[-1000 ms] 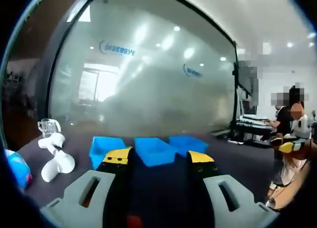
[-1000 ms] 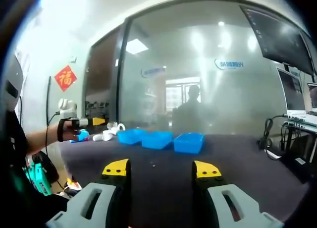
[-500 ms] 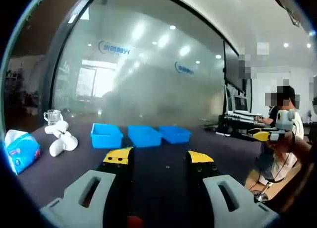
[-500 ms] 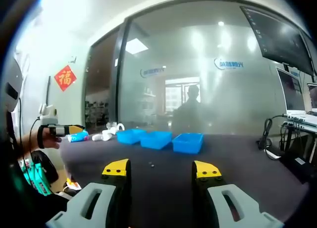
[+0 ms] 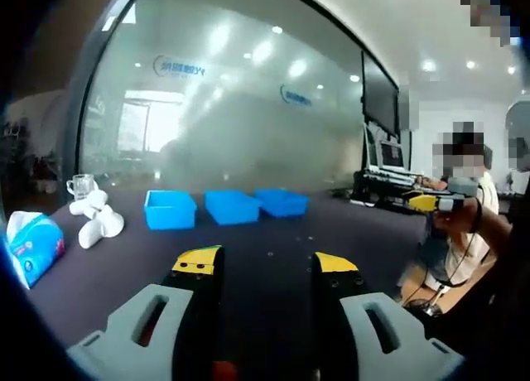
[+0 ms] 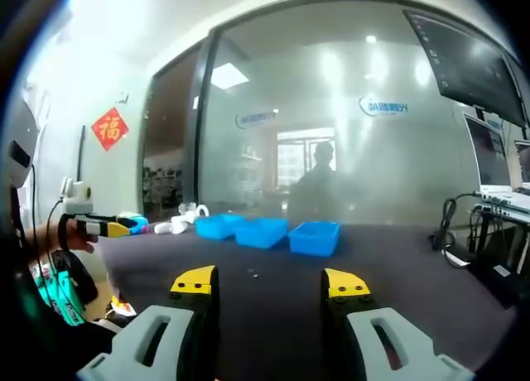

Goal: Sort the screws, nuts, and washers into the corresponding bins

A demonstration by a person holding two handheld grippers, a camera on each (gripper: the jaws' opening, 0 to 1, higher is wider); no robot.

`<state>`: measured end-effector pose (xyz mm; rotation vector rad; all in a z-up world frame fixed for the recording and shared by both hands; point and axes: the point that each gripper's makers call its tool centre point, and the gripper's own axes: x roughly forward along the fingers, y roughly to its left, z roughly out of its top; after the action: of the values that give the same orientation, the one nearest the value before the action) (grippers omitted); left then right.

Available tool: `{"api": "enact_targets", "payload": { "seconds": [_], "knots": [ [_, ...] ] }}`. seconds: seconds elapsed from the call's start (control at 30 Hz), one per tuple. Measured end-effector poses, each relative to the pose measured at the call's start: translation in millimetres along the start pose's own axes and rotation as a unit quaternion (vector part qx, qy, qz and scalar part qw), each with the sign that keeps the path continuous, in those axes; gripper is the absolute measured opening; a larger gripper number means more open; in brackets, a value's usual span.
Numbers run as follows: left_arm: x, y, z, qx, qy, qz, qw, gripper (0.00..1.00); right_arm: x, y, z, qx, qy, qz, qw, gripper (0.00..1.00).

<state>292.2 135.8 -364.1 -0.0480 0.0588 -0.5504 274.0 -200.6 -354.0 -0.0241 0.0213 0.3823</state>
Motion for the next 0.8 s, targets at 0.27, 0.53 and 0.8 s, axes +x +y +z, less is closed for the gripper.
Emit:
{"api": "enact_targets", "payload": {
  "seconds": [0.27,0.53,0.8],
  "knots": [
    [2.6,-18.4,-8.0,0.015,0.026,-0.053,0.9982,0.42,-2.4,0.6,0.4,-0.001,0.001,0.000,1.0000,0.45],
    [9.1,-19.4,-4.3,0.019,0.035,-0.068,0.9968,0.43,-3.0,2.6,0.1,-0.004,0.003,0.000,1.0000,0.45],
    [19.6,-26.5,3.3,0.035,0.042,-0.084,0.9949,0.43,-6.9,2.5,-3.8,-0.001,0.007,-0.001,1.0000,0.45]
  ]
}}
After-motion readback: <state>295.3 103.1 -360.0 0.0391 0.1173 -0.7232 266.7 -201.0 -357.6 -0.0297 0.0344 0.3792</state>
